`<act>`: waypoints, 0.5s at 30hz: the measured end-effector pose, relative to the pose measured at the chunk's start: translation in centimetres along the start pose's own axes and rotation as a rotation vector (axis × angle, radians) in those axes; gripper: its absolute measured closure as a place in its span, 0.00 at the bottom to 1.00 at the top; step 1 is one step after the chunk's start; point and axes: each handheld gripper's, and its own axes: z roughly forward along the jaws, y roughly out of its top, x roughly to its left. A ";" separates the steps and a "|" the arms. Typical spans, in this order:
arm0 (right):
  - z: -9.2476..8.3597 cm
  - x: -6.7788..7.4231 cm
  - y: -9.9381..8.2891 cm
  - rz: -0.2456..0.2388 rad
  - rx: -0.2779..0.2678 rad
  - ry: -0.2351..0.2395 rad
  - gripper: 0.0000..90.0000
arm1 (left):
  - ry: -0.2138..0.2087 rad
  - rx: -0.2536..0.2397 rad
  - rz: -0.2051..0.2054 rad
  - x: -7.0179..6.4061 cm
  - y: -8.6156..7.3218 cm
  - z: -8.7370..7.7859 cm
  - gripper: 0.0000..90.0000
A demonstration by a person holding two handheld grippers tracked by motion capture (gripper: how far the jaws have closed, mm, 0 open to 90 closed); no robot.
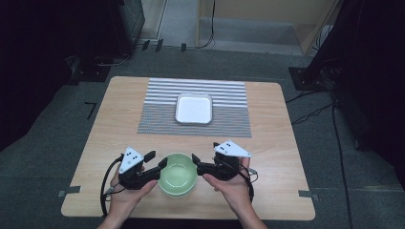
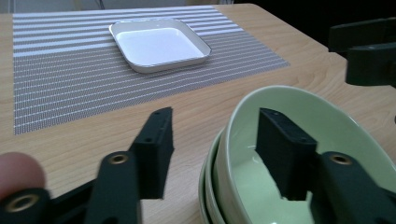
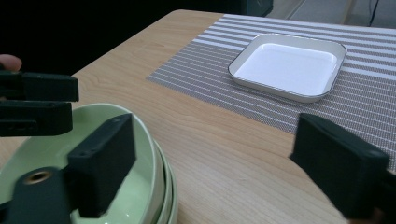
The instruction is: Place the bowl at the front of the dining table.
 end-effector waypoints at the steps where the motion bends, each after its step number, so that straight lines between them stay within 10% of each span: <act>1: 0.1 0.1 -0.1 0.001 0.002 0.004 0.16 | -0.008 0.008 0.005 0.0 -0.1 0.0 0.55; 15: 1.0 1.2 -1.3 0.011 0.017 0.077 0.54 | -0.001 0.074 0.104 -0.3 -0.5 0.6 0.69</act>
